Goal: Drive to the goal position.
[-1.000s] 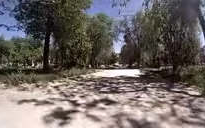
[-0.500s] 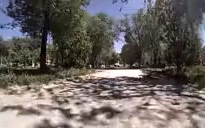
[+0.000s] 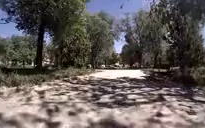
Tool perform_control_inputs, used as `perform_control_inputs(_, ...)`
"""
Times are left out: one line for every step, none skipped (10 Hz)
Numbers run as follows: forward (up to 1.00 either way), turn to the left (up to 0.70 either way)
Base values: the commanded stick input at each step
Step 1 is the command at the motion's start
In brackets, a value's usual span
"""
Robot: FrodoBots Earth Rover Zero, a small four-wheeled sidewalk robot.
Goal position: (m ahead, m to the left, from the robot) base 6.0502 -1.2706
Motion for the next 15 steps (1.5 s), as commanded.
perform_control_inputs(0.7,0.01)
perform_control_inputs(0.7,0.01)
perform_control_inputs(0.7,0.01)
perform_control_inputs(0.7,0.01)
perform_control_inputs(0.7,0.01)
perform_control_inputs(0.7,0.01)
perform_control_inputs(0.7,0.01)
perform_control_inputs(0.7,0.01)
perform_control_inputs(0.7,0.01)
perform_control_inputs(0.7,0.01)
perform_control_inputs(0.7,0.01)
perform_control_inputs(0.7,0.01)
perform_control_inputs(0.7,0.01)
perform_control_inputs(0.7,0.01)
perform_control_inputs(0.7,0.01)
